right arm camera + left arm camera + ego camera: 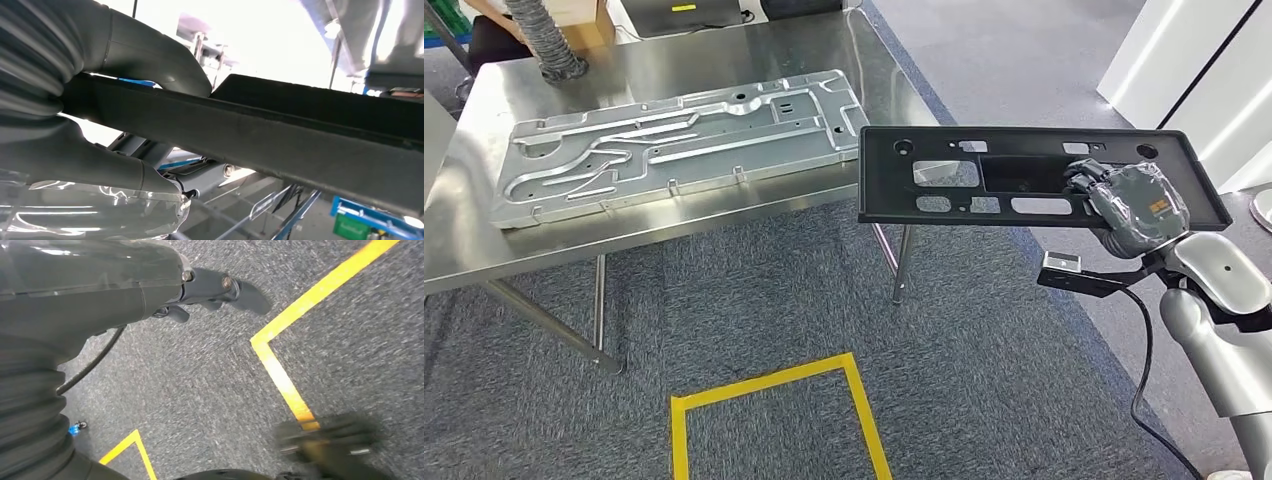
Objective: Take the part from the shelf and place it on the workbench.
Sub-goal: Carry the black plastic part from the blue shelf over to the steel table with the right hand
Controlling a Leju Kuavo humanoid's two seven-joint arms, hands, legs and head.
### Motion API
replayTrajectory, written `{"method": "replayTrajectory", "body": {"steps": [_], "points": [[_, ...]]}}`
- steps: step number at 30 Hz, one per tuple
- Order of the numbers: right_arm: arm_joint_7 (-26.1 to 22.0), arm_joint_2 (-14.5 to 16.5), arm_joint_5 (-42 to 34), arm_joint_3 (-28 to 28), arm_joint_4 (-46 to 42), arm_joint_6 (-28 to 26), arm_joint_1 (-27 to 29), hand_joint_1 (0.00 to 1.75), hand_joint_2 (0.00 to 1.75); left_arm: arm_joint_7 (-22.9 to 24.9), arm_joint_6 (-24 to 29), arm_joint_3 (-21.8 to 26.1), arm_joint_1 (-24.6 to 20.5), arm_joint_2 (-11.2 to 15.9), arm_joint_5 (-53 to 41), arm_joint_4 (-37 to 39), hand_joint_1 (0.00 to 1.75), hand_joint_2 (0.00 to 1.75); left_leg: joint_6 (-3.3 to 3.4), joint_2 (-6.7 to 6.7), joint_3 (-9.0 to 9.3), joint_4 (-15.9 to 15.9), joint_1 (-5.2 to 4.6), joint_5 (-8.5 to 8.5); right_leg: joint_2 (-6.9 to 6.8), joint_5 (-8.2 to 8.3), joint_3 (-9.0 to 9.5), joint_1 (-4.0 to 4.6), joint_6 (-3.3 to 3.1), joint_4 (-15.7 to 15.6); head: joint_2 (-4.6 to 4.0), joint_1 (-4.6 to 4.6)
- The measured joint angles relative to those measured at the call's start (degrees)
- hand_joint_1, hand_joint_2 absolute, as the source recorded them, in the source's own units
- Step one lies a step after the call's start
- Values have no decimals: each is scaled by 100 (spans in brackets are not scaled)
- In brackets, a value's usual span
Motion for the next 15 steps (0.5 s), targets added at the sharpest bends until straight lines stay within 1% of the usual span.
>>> {"method": "replayTrajectory", "body": {"steps": [1, 2, 3, 4, 5, 6, 7, 8, 9, 10, 11, 12, 13, 14, 15], "points": [[2, 8, -1, 5, 4, -1, -1, 175, 175, 7, -1, -1, 33, 2, 1, 2, 0, 175, 48, -5, 41, -219, -24, 246, 23, -74, 142, -4, 24, -57, 1, 0], [3, 18, 1, 13, 8, -1, 3, 175, 175, 12, -2, -1, 51, 9, 1, 3, 0, 175, 94, -5, 110, -347, -66, 323, 43, -131, 258, -23, 61, -133, 1, -1], [5, 27, 2, 17, 10, -1, 16, 175, 175, 14, -4, -1, 55, 15, 2, 4, 0, 175, 142, -1, 226, -405, -105, 229, 57, -139, 353, -46, 102, -188, 2, -3], [8, 30, 5, 19, 6, -1, 17, 175, 175, 13, -5, -1, 48, 20, 2, 4, 0, 175, 184, 3, 405, -613, -130, 85, 66, -90, 392, -61, 144, -146, 3, -4], [11, 26, 8, 16, -3, -1, 29, 175, 175, 9, -7, 0, 31, 25, 3, 3, 0, 175, 205, -5, 599, -824, -128, -65, 62, 1, 332, -84, 175, 31, 3, -3], [14, 18, 10, 10, -14, -3, 27, 175, 175, -1, -7, -1, 15, 24, 4, 4, 0, 175, 230, -15, 786, -1023, -100, -189, 56, 131, 159, -92, 199, 352, 3, -4], [17, 12, 11, 6, -22, -3, 8, 175, 175, -10, -7, -1, 3, 22, 5, 4, 0, 175, 233, -25, 945, -1174, -65, -282, 51, 231, -122, -96, 228, 753, 3, -4], [21, 8, 11, 2, -28, -4, -6, 175, 175, -18, -9, -2, -1, 16, 5, 5, 0, 175, 225, -30, 1059, -1240, -27, -329, 45, 246, -449, -105, 262, 1143, 3, -2], [25, 8, 11, 1, -28, -4, -11, 175, 175, -22, -10, -2, 6, 8, 9, 5, 0, 175, 216, -34, 1165, -1278, 0, -387, 41, 154, -773, -116, 302, 1445, 3, -3], [27, 8, 12, 0, -25, -4, 0, 175, 175, -21, -10, -1, 18, 1, 17, 5, 0, 175, 188, -40, 1276, -1298, 30, -446, 38, -27, -1061, -138, 346, 1631, 4, -1], [26, 8, 13, 0, -23, -4, 23, 175, 175, -21, -10, -1, 29, -5, 31, 5, 0, 175, 154, -49, 1404, -1314, 67, -522, 30, -239, -1301, -169, 390, 1700, 3, 0], [18, 8, 14, 1, -21, -4, 44, 175, 175, -21, -5, 1, 38, -8, 49, 5, 0, 175, 112, -61, 1538, -1325, 108, -610, 18, -413, -1486, -207, 433, 1652, 3, -1], [8, 10, 19, 3, -16, -3, 53, 175, 175, -21, -1, 3, 44, -9, 66, 5, 0, 175, 66, -73, 1673, -1333, 150, -705, -1, -459, -1598, -247, 483, 1481, 3, 1], [-4, 13, 26, 9, -10, -2, 49, 175, 175, -23, 3, 7, 48, -10, 84, 5, 0, 175, 15, -83, 1797, -1333, 190, -812, -30, -304, -1659, -294, 536, 1203, 2, 1], [-22, 20, 35, 20, 10, 2, 24, 175, 175, -26, 7, 15, 52, -7, 105, 5, 0, 175, -42, -87, 1900, -1318, 213, -925, -92, 134, -1675, -343, 598, 874, 2, 1]]}}
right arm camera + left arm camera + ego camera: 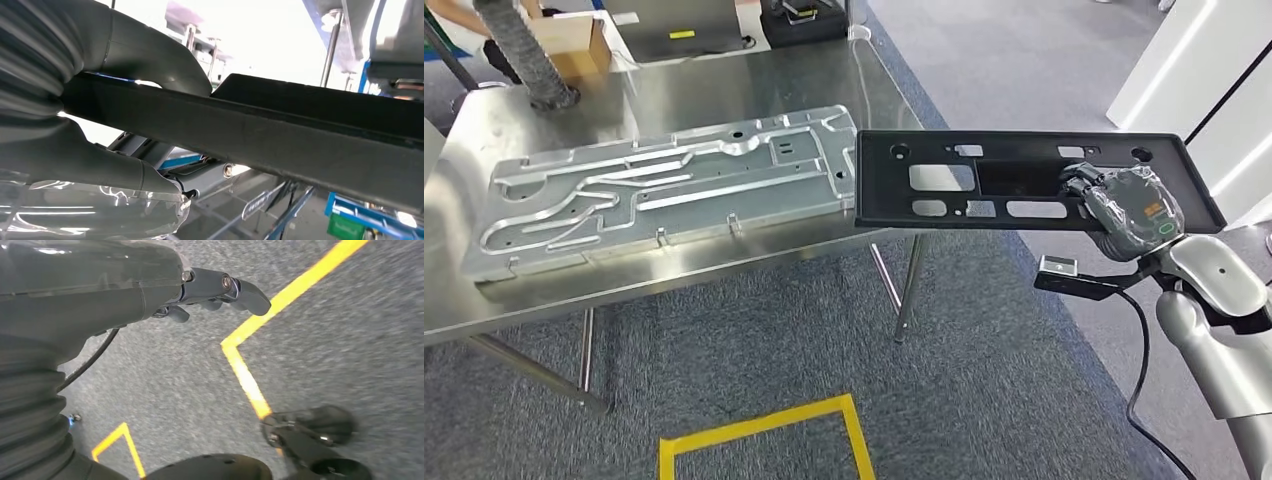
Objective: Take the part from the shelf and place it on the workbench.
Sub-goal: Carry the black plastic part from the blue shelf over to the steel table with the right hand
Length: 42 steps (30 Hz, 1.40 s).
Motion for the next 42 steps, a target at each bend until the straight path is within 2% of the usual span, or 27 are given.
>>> {"method": "replayTrajectory", "body": {"steps": [1, 2, 3, 5, 6, 8, 10, 11, 12, 13, 14, 16, 18, 22, 24, 26, 27, 28, 29, 31, 33, 34, 35, 36, 38, 40, 42], "points": [[-20, 11, 8, 20, 36, 10, -56, 175, 175, -3, 3, 13, 6, 4, 21, -1, 0, 175, -50, 2, 88, 27, 11, -125, -89, 485, -1, -27, 12, -276, 0, 2], [-48, 26, 5, 48, 77, 24, -121, 175, 175, -4, 5, 24, 6, 9, 40, -1, 0, 175, -104, 15, 155, 40, 1, -237, -143, 896, -1, -34, -22, -445, 0, -1], [-78, 39, -4, 74, 120, 39, -193, 175, 175, -4, 8, 34, 4, 13, 55, -1, 0, 175, -156, 33, 221, 39, -13, -312, -182, 1156, -14, -29, -88, -499, 0, -3], [-116, 56, -29, 117, 176, 60, -343, 175, 175, 0, 13, 42, -11, 14, 73, -1, 0, 175, -242, 71, 207, 132, -18, -291, -136, 1137, -45, -8, -261, -443, 0, -14], [-122, 59, -36, 132, 194, 63, -410, 175, 175, 0, 14, 45, -20, 15, 81, -1, 0, 175, -268, 79, 114, 315, -3, -225, -118, 1107, -40, -3, -323, -438, 0, -17], [-124, 69, -44, 169, 238, 73, -526, 175, 175, -2, 15, 58, -39, 15, 92, -1, 0, 175, -294, 84, -297, 975, 19, -237, -86, 1045, 12, 33, -428, -455, -1, -24], [-126, 75, -55, 207, 295, 81, -597, 175, 175, -26, 15, 71, -66, 15, 97, -1, 0, 175, -296, 84, -823, 1671, -4, -590, -64, 965, 85, 88, -494, -470, -1, -22], [-128, 77, -72, 225, 326, 83, -618, 175, 175, -41, 14, 75, -85, 14, 96, -2, 0, 175, -278, 85, -1039, 1876, -25, -795, -53, 923, 129, 121, -514, -473, -1, -22], [-131, 75, -103, 236, 355, 81, -632, 175, 175, -58, 12, 76, -104, 13, 90, -1, 0, 175, -242, 85, -1185, 1936, -47, -901, -44, 879, 180, 156, -530, -472, -1, -22], [-137, 67, -145, 243, 381, 80, -644, 175, 175, -71, 9, 76, -117, 11, 79, -1, 0, 175, -186, 86, -1254, 1829, -72, -837, -38, 833, 243, 193, -542, -472, -2, -21], [-146, 48, -193, 245, 402, 80, -657, 175, 175, -82, 5, 76, -119, 10, 62, -1, 0, 175, -110, 86, -1255, 1576, -104, -599, -33, 787, 313, 229, -552, -473, -2, -21], [-166, -10, -278, 245, 437, 77, -688, 175, 175, -103, -2, 75, -98, 10, 35, 0, 0, 175, 68, 90, -1189, 926, -182, 58, -35, 713, 431, 282, -560, -479, -2, -21], [-151, -77, -315, 242, 461, 47, -707, 175, 175, -114, -3, 76, -84, 7, 20, 0, 0, 175, 172, 104, -1170, 571, -233, 355, -41, 675, 468, 298, -534, -488, -2, -21], [-90, -225, -297, 226, 473, -46, -679, 175, 175, -120, -4, 74, -87, -16, -15, 0, 0, 175, 189, 45, -1085, 382, -226, 500, -41, 579, 455, 281, -404, -423, -2, -20], [-76, -301, -299, 211, 471, -87, -673, 175, 175, -121, -4, 74, -86, -33, -24, 0, 0, 175, 200, -10, -1027, 311, -203, 545, 15, 312, 203, 257, -346, 85, -2, -20], [-52, -361, -303, 205, 474, -105, -653, 175, 175, -122, -4, 74, -85, -43, -25, 0, 0, 175, 215, -77, -1018, 310, -201, 528, 39, 26, -221, 234, -290, 846, -2, -19], [-39, -380, -305, 206, 476, -105, -634, 175, 175, -124, -4, 74, -85, -48, -25, 0, 0, 175, 214, -126, -1006, 317, -198, 508, 41, 23, -365, 215, -263, 1052, -2, -19], [-30, -395, -308, 207, 478, -104, -617, 175, 175, -126, -5, 74, -85, -52, -25, 0, 0, 175, 206, -181, -988, 331, -194, 480, 44, 135, -407, 194, -240, 1045, -2, -19], [-21, -412, -312, 207, 478, -104, -607, 175, 175, -128, -6, 74, -87, -57, -24, 0, 0, 175, 193, -241, -960, 353, -188, 444, 59, 348, -329, 169, -220, 807, -2, -19], [8, -443, -315, 211, 479, -104, -605, 175, 175, -130, -10, 74, -89, -64, -23, 1, 0, 175, 148, -360, -929, 419, -181, 345, 250, 775, -15, 106, -191, 58, -2, -19], [51, -459, -300, 223, 479, -104, -603, 175, 175, -126, -16, 75, -103, -65, -21, 2, 0, 175, 83, -467, -967, 480, -163, 278, 449, 857, 182, 81, -213, -384, -2, -20], [70, -457, -283, 236, 479, -103, -603, 175, 175, -125, -18, 75, -114, -66, -21, 3, 0, 175, 47, -523, -1000, 488, -149, 268, 474, 799, 204, 88, -243, -411, -2, -20], [85, -455, -266, 247, 473, -103, -601, 175, 175, -122, -20, 75, -123, -66, -20, 4, 0, 175, 13, -580, -1015, 478, -139, 264, 407, 770, 218, 93, -281, -440, -2, -20], [95, -450, -251, 258, 464, -103, -600, 175, 175, -120, -19, 75, -130, -66, -21, 5, 0, 175, -22, -570, -1014, 483, -139, 246, 341, 754, 242, 92, -316, -460, -1, -22], [103, -445, -239, 273, 443, -104, -604, 175, 175, -114, -15, 75, -139, -62, -22, 6, 0, 175, -101, -327, -1127, 734, -160, 106, 191, 712, 335, 83, -396, -514, -1, -30], [109, -444, -237, 281, 434, -104, -605, 175, 175, -117, -9, 77, -163, -47, -17, 7, 0, 175, -164, -36, -1497, 1430, -159, -173, 26, 656, 428, 101, -459, -541, -2, -38], [121, -433, -216, 295, 436, -104, -608, 175, 175, -123, -7, 79, -208, -35, -7, 7, 0, 175, -193, 35, -1878, 2042, -148, -297, -141, 594, 504, 116, -477, -539, -2, -40]]}}
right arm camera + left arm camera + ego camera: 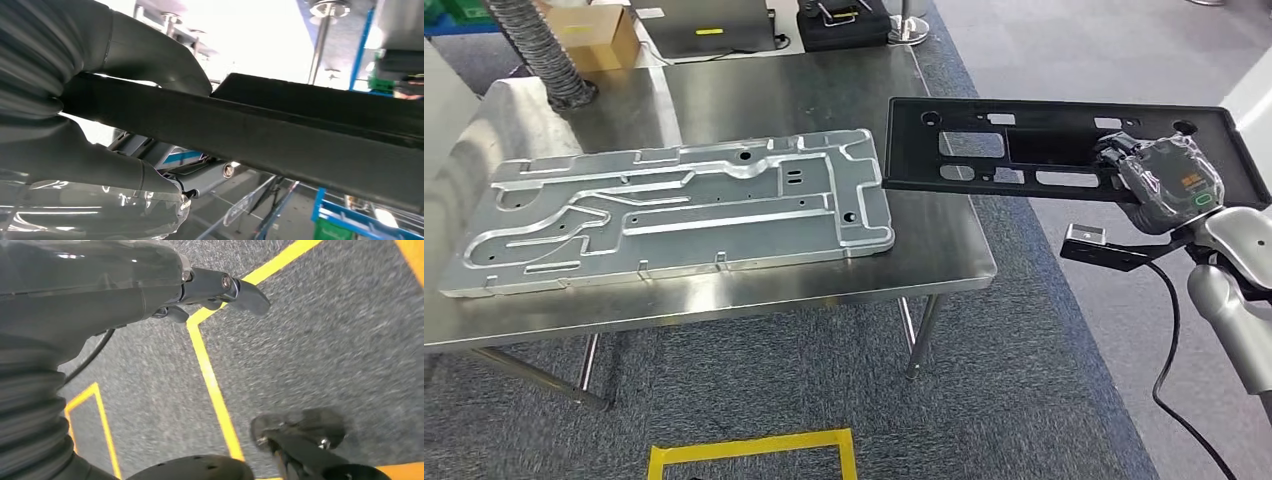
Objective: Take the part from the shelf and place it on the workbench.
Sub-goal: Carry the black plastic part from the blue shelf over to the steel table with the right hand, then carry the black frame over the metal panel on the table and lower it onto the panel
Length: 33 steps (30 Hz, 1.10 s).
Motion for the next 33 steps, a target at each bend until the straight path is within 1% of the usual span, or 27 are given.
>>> {"method": "replayTrajectory", "body": {"steps": [1, 2, 4, 5, 6, 7, 9, 10, 11, 12, 13, 14, 15, 16, 17, 19, 20, 21, 22, 24, 25, 27, 28, 30, 31, 32, 33], "points": [[9, 15, 21, 12, 1, 0, -3, 175, 175, -1, 1, 0, -15, 2, 2, 0, 0, 175, -5, 16, -60, 34, 4, 98, -78, -33, 42, 4, 3, 2, 0, -1], [19, 33, 45, 25, 3, 0, -8, 175, 175, 2, 2, 0, -16, 3, 2, 0, 0, 175, -3, 42, -13, -150, 7, 297, -149, -67, 92, 5, 11, 3, 0, -1], [33, 63, 71, 43, 9, 7, -35, 175, 175, 9, 16, 0, 16, 7, -4, 0, 0, 175, 33, 236, 277, -879, -8, 766, -269, -139, 194, 16, 45, 4, -1, -1], [32, 69, 62, 48, 12, 20, -62, 175, 175, 13, 25, 0, 40, 13, -8, 0, 0, 175, 69, 353, 408, -1192, -34, 899, -318, -166, 222, 33, 71, 10, -1, -1], [25, 64, 41, 49, 14, 43, -97, 175, 175, 13, 38, 1, 64, 19, -3, 0, 0, 175, 115, 443, 476, -1385, -58, 949, -371, -183, 233, 57, 100, 14, -1, -1], [12, 53, 17, 50, 15, 68, -134, 175, 175, 11, 47, 1, 81, 24, 2, 0, 0, 175, 157, 471, 487, -1451, -82, 925, -429, -190, 232, 77, 128, 12, -1, -1], [-15, 33, -22, 56, 14, 104, -193, 175, 175, 2, 56, 1, 95, 24, 14, 0, 0, 175, 244, 349, 474, -1512, -74, 922, -526, -213, 240, 81, 192, 4, -1, -1], [-22, 28, -31, 59, 13, 108, -207, 175, 175, -2, 55, 0, 94, 21, 10, 0, 0, 175, 275, 278, 484, -1538, -64, 936, -454, -258, 235, 62, 218, 42, -1, -1], [-24, 18, -40, 61, 10, 106, -213, 175, 175, -4, 53, 0, 89, 18, 7, 0, 0, 175, 312, 211, 500, -1562, -52, 949, -311, -349, 180, 43, 236, 173, -1, 0], [-17, 0, -49, 61, 12, 104, -211, 175, 175, -5, 49, 0, 85, 11, 4, 0, 0, 175, 340, 143, 515, -1581, -41, 957, -122, -491, 49, 27, 246, 438, -1, 1], [-8, -20, -56, 61, 15, 103, -202, 175, 175, -5, 45, 0, 80, 3, 2, 0, 0, 175, 357, 72, 518, -1583, -45, 957, 46, -651, -152, 27, 245, 815, -1, 1], [1, -38, -61, 62, 21, 103, -189, 175, 175, -5, 42, 0, 78, -4, 8, 0, 0, 175, 372, -2, 521, -1579, -49, 954, 136, -789, -386, 36, 245, 1219, -1, 1], [7, -47, -62, 71, 30, 104, -175, 175, 175, -4, 39, 0, 76, -11, 16, 0, 0, 175, 379, -84, 525, -1572, -54, 949, 175, -846, -589, 47, 243, 1531, -1, 1], [7, -48, -61, 84, 39, 104, -164, 175, 175, -3, 39, 0, 72, -14, 25, 0, 0, 175, 384, -165, 530, -1559, -59, 941, 191, -789, -702, 56, 236, 1645, -1, 1], [3, -46, -57, 100, 49, 104, -161, 175, 175, -2, 40, 0, 68, -16, 33, 0, 0, 175, 385, -246, 537, -1542, -63, 929, 202, -622, -705, 62, 222, 1532, -1, 1], [-5, -39, -43, 133, 69, 103, -193, 175, 175, 4, 49, 0, 74, -22, 38, 0, 0, 175, 370, -401, 551, -1500, -62, 891, 316, -165, -460, 64, 176, 840, -1, 1], [-10, -30, -34, 149, 83, 103, -224, 175, 175, 6, 56, 1, 85, -26, 38, 0, 0, 175, 355, -468, 545, -1475, -65, 873, 413, -18, -321, 60, 156, 495, -1, 1], [-13, -20, -27, 166, 99, 103, -258, 175, 175, 8, 66, 1, 101, -29, 39, 0, 0, 175, 332, -530, 528, -1460, -59, 864, 488, 50, -222, 63, 141, 264, -1, 1], [-15, -10, -21, 181, 115, 104, -286, 175, 175, 9, 74, 2, 122, -31, 41, 0, 0, 175, 305, -587, 505, -1453, -48, 860, 530, 40, -176, 71, 127, 158, -1, 1], [-19, 15, -18, 202, 136, 105, -318, 175, 175, 8, 86, 4, 157, -30, 42, 0, 0, 175, 239, -688, 474, -1464, -33, 864, 434, 22, -139, 73, 95, 96, 0, 0], [-20, 28, -17, 207, 140, 104, -325, 175, 175, 8, 91, 5, 173, -29, 41, 0, 0, 175, 202, -621, 462, -1436, -44, 834, 369, 22, -105, 61, 66, 57, 0, -1], [-21, 52, -17, 211, 145, 103, -337, 175, 175, 8, 101, 7, 182, -17, 40, 0, 0, 175, 121, -316, 308, -1102, -68, 634, 231, 19, -27, 35, 6, -12, 0, -3], [-21, 57, -17, 212, 149, 103, -341, 175, 175, 8, 103, 8, 180, -11, 40, 0, 0, 175, 83, -140, 138, -757, -61, 468, 163, 7, 3, 42, -15, -25, 0, -4], [-21, 67, -17, 217, 157, 103, -344, 175, 175, 8, 105, 9, 172, 7, 41, 0, 0, 175, 28, -23, -261, -22, -25, 212, 32, -26, 40, 43, -27, -26, -1, -5], [-21, 75, -16, 227, 161, 103, -344, 175, 175, 8, 105, 9, 173, 15, 41, 0, 0, 175, 8, -11, -371, 147, -8, 213, -31, -44, 60, 40, -22, -25, -1, -5], [-21, 83, -16, 238, 165, 103, -343, 175, 175, 8, 105, 10, 178, 22, 40, 0, 0, 175, -5, 2, -356, 67, 6, 335, -90, -64, 86, 33, -8, -25, -1, -5], [-21, 89, -16, 248, 167, 103, -343, 175, 175, 8, 105, 10, 184, 30, 39, 0, 0, 175, -12, 38, -228, -224, 16, 539, -145, -87, 119, 27, 10, -24, -1, -5]]}}
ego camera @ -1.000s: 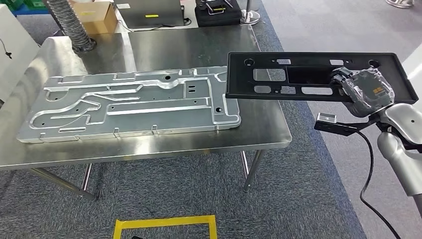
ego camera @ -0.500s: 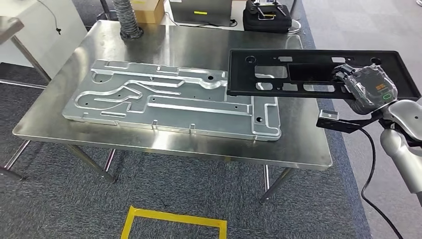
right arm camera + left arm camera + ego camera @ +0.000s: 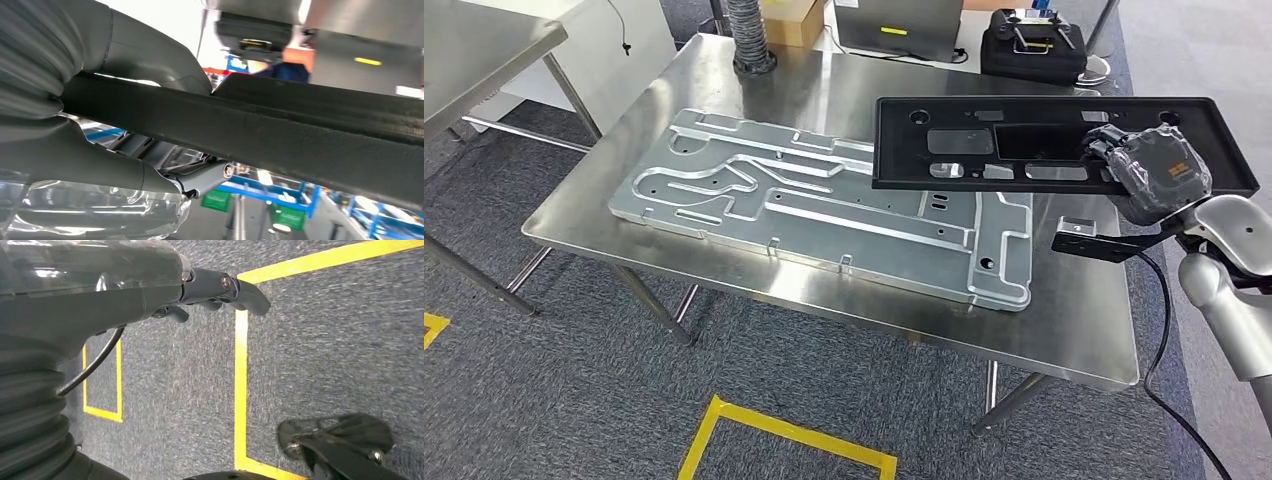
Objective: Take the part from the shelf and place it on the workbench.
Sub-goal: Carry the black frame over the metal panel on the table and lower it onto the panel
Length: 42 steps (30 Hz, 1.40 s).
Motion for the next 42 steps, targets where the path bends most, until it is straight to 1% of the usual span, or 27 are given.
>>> {"method": "replayTrajectory", "body": {"steps": [2, 3, 4, 6, 7, 9, 11, 12, 13, 14, 15, 17, 19, 21, 23, 25, 27, 28, 29, 30, 32, 33, 35, 37, 39, 40, 42], "points": [[0, 4, -1, 7, 2, 0, -4, 175, 175, 1, 0, 2, 7, 14, -1, 0, 0, 175, 17, 198, 382, -810, -17, 379, -96, -55, 66, 14, 57, 8, 0, 0], [1, 3, -2, 7, 2, 0, -10, 175, 175, 2, -1, 2, 3, 18, -1, 0, 0, 175, 58, 286, 508, -1076, -30, 463, -136, -76, 82, 36, 86, 14, 0, 1], [1, 2, -2, 8, 2, 0, -15, 175, 175, 4, -1, 3, -2, 20, -2, 0, 0, 175, 102, 337, 568, -1218, -45, 483, -178, -92, 92, 60, 114, 17, 0, 1], [1, 3, -8, 11, 2, 0, -23, 175, 175, 11, -3, 3, -8, 18, -1, 0, 0, 175, 207, 273, 572, -1252, -54, 461, -268, -108, 112, 78, 167, 2, 0, 2], [0, 4, -16, 14, 2, -1, -24, 175, 175, 15, -4, 3, -4, 16, -1, 0, 0, 175, 242, 230, 577, -1265, -51, 465, -246, -143, 122, 64, 195, 14, 0, 2], [-1, 2, -42, 15, 2, -2, -29, 175, 175, 21, -8, 3, -2, 9, -1, 0, 0, 175, 313, 160, 598, -1295, -40, 475, -23, -343, 9, 36, 227, 292, 0, 2], [0, -1, -71, 15, 9, -2, -32, 175, 175, 25, -12, 3, -8, 3, -1, 0, 0, 175, 362, 101, 613, -1303, -46, 468, 238, -677, -366, 40, 221, 1016, 0, 2], [1, -2, -80, 19, 15, -1, -27, 175, 175, 27, -17, 3, -11, 1, -1, 0, 0, 175, 382, 69, 621, -1301, -58, 459, 292, -792, -585, 50, 212, 1398, 0, 2], [1, -1, -84, 25, 22, -1, -17, 175, 175, 30, -22, 3, -11, -2, -1, 0, 0, 175, 395, 37, 634, -1299, -72, 449, 318, -809, -744, 60, 200, 1638, 0, 2], [-1, -1, -86, 31, 27, -1, -5, 175, 175, 33, -27, 3, -10, -5, -1, 0, 0, 175, 405, 3, 655, -1297, -87, 435, 328, -706, -801, 66, 181, 1654, 0, 2], [-3, 0, -90, 36, 30, -2, 3, 175, 175, 36, -30, 3, -10, -8, -1, 0, 0, 175, 409, -31, 683, -1295, -99, 419, 331, -496, -746, 73, 152, 1435, 0, 2], [-13, 1, -108, 37, 32, -4, -4, 175, 175, 38, -32, 3, -9, -18, -1, 1, 0, 175, 400, -85, 738, -1291, -122, 380, 341, -25, -448, 104, 74, 667, 0, 2], [-23, 2, -134, 36, 31, -4, -28, 175, 175, 36, -32, 3, -11, -31, -1, 1, 0, 175, 369, -121, 736, -1276, -134, 360, 347, 153, -257, 146, 21, 175, 1, 2], [-31, 4, -154, 36, 31, -4, -44, 175, 175, 27, -31, 4, -10, -36, -2, 0, 0, 175, 324, -137, 713, -1275, -135, 358, 340, 133, -235, 158, -1, 79, 1, 3], [-35, 5, -173, 34, 30, -4, -46, 175, 175, 15, -31, 5, -6, -31, -8, 0, 0, 175, 260, -114, 692, -1215, -143, 285, 324, 143, -200, 116, -29, 26, 0, 3], [-34, 6, -204, 25, 26, -1, -45, 175, 175, 9, -29, 5, -9, -23, -16, 0, 0, 175, 179, -72, 489, -753, -129, 22, 308, 149, -157, 76, -60, -20, 0, 2], [-34, 6, -230, 15, 22, 3, -39, 175, 175, 7, -28, 5, -10, -11, -19, 0, 0, 175, 108, -50, 98, 25, -79, -291, 302, 137, -147, 67, -75, -21, 0, 2], [-34, 7, -239, 14, 21, 5, -33, 175, 175, 8, -28, 5, -8, -4, -19, 0, 0, 175, 83, -45, -54, 292, -56, -347, 301, 127, -141, 63, -73, -20, 0, 2], [-36, 6, -248, 12, 21, 10, -27, 175, 175, 10, -28, 5, -5, 3, -20, 0, 0, 175, 64, -40, -111, 354, -36, -291, 300, 115, -129, 56, -64, -17, 0, 2], [-42, 5, -260, 8, 21, 17, -23, 175, 175, 13, -28, 5, -2, 8, -20, 0, 0, 175, 52, -35, -52, 181, -20, -126, 300, 97, -110, 46, -49, -16, 0, 2], [-62, 4, -285, -12, 19, 35, -22, 175, 175, 16, -27, 5, 2, 16, -20, 0, 0, 175, 50, -16, 284, -584, 0, 311, 303, 51, -56, 31, -1, -11, 0, 2], [-74, 4, -297, -24, 17, 45, -28, 175, 175, 17, -27, 5, 2, 17, -20, 0, 0, 175, 64, -9, 444, -931, 1, 448, 306, 35, -46, 36, 28, -1, 0, 2], [-86, 3, -308, -44, 15, 67, -35, 175, 175, 19, -27, 5, 1, 18, -21, 0, 0, 175, 132, -5, 574, -1242, -15, 470, 311, 30, -65, 53, 94, 13, 0, 2], [-88, 1, -310, -53, 13, 84, -28, 175, 175, 20, -25, 5, 4, 18, -30, 0, 0, 175, 238, -11, 601, -1326, -22, 437, 309, 37, -73, 46, 164, 12, 0, 2], [-89, -4, -321, -68, 3, 91, -23, 175, 175, 19, -15, 7, 8, 13, -44, 0, 0, 175, 323, -19, 670, -1396, -15, 443, 314, -59, -145, 33, 200, 191, 0, 3], [-88, -10, -333, -80, -2, 93, -20, 175, 175, 19, -10, 7, 7, 9, -50, 0, 0, 175, 351, -23, 705, -1416, -12, 450, 325, -193, -280, 35, 200, 458, 0, 3], [-85, -29, -367, -99, -11, 96, 8, 175, 175, 17, -7, 7, 6, 4, -63, 0, 0, 175, 385, -27, 743, -1418, -27, 441, 349, -509, -692, 51, 194, 1228, 0, 4]]}}
